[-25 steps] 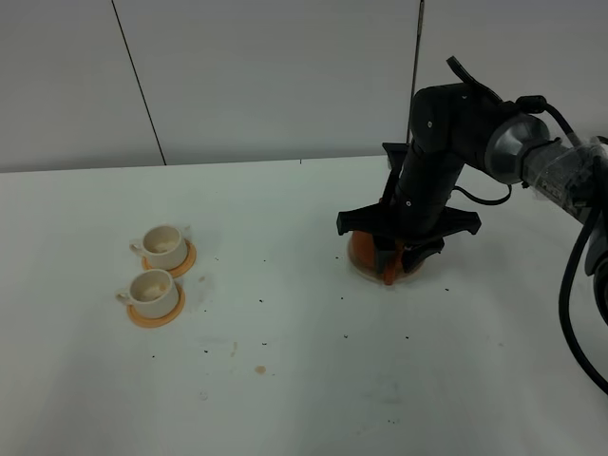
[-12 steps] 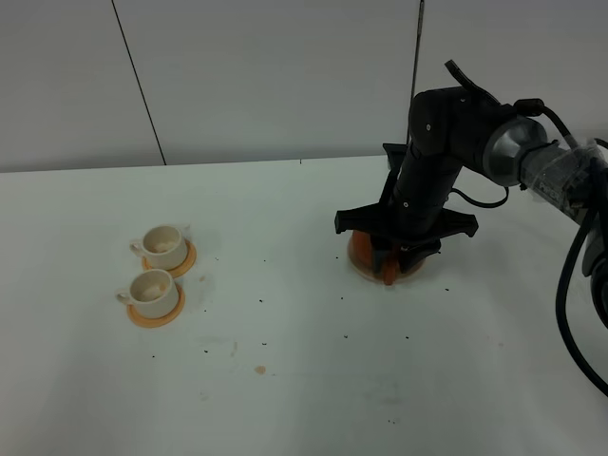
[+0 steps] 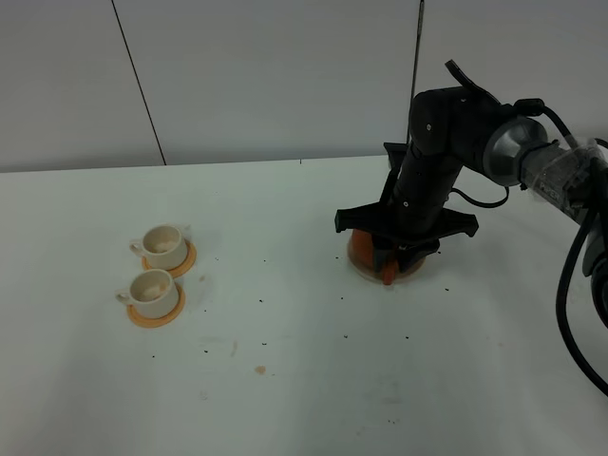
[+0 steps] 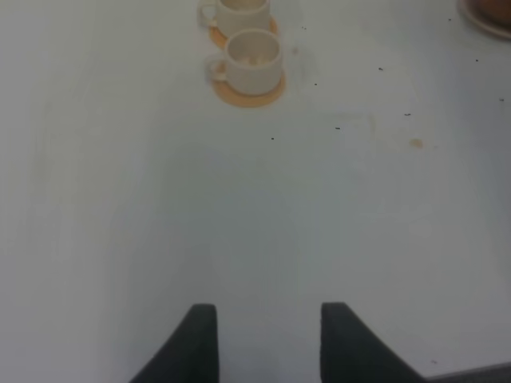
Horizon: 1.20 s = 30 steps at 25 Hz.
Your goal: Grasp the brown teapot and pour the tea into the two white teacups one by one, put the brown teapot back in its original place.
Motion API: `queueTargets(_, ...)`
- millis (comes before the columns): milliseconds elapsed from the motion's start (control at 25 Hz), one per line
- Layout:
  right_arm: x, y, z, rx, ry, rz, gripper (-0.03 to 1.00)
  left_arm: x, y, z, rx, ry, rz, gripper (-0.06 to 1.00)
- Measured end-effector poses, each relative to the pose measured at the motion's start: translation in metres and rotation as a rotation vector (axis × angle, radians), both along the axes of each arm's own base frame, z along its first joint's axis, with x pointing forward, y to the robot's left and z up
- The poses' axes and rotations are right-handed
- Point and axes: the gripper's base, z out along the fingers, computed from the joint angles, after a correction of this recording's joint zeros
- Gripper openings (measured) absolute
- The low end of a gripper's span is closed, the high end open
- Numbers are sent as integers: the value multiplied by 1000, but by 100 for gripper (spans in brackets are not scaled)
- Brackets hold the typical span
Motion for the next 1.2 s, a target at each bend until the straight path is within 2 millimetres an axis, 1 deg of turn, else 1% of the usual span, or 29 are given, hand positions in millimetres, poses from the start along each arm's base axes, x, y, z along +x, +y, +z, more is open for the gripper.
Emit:
queueTargets(800, 1, 1, 0, 8, -9, -21, 30, 0, 0, 0, -3, 2, 2, 37)
queueTargets(880, 1, 1, -2, 6, -4, -21, 30, 0, 0, 0, -3, 2, 2, 37)
queueTargets(1040, 2, 1, -13, -4, 18, -21, 29, 0, 0, 0, -5, 3, 4, 37)
queueTargets(1200, 2, 1, -17, -9, 22, -23, 24, 0, 0, 0, -5, 3, 4, 37)
